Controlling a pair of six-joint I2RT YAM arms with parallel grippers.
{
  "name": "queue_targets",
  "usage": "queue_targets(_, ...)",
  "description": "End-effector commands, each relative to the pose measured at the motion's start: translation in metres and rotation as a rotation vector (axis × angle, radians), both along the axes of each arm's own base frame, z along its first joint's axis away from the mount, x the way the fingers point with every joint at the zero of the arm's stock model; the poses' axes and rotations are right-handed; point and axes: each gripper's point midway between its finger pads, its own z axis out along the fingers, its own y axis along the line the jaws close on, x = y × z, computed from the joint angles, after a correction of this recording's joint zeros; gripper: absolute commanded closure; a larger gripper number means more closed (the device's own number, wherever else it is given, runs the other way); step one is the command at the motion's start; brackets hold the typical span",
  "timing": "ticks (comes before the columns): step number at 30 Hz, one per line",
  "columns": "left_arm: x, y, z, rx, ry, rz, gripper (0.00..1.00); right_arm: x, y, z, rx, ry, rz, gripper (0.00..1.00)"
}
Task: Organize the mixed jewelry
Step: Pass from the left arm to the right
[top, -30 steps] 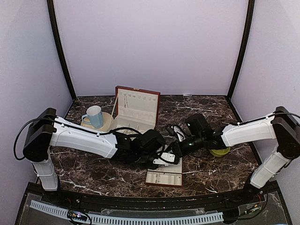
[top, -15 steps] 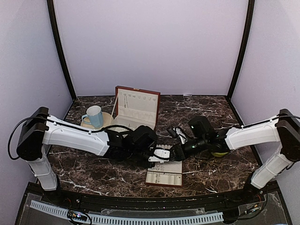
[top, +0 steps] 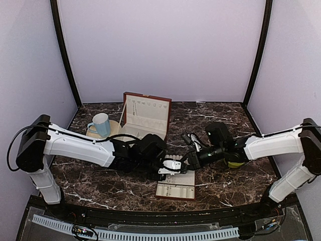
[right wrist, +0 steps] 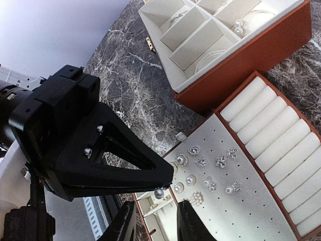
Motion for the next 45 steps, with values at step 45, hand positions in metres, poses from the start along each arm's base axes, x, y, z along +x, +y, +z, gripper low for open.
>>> queue_targets(45,-0.006,-0.004,0.022,-0.062,-0.004,-0.026,1.00,0.008,0.025,-0.002,0.011,-0.012,0.017,0.92)
